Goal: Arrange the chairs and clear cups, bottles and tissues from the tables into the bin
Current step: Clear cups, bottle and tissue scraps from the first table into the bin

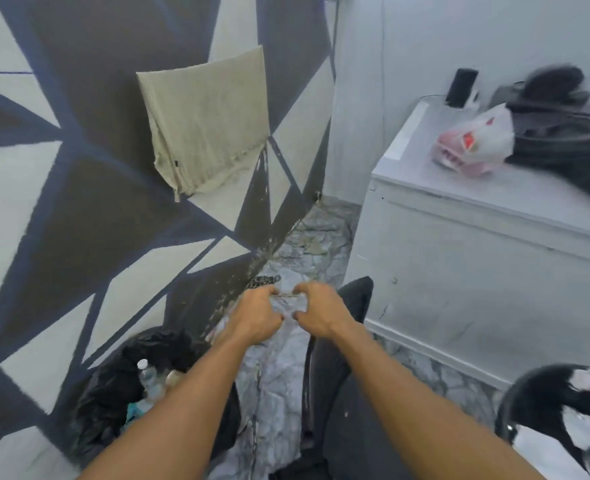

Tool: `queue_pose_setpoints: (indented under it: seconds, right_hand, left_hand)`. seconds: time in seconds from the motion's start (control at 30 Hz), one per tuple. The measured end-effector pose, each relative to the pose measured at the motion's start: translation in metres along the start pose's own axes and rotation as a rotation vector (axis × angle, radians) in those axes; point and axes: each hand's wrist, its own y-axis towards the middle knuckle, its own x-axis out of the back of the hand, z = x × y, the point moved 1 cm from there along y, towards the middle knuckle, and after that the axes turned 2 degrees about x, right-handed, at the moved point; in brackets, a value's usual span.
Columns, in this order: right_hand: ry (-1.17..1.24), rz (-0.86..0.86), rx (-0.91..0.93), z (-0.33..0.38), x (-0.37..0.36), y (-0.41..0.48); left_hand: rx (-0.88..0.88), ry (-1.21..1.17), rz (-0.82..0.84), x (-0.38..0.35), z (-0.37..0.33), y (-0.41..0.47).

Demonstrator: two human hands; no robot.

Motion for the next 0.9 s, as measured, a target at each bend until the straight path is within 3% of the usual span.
queue_pose_setpoints:
  seconds: [0.2,0.73,0.9]
  right_hand:
    - [-0.003,-0.197,-0.257,-0.103,0.056,-0.118]
    - [0.120,-0.524,-0.793,-0.386,0.147,-0.419]
    - [0.161,-0.446,-0.840,-0.455,0.152,-0.459]
  left_hand:
    - [-0.333,0.027,0.138,-0.081,-0.126,-0.050]
    - [-0.758,0.139,0.592,-0.373,-0.406,-0.181]
    - [-0.794,0.280,0.642,-0.456,-0.443,-0.201]
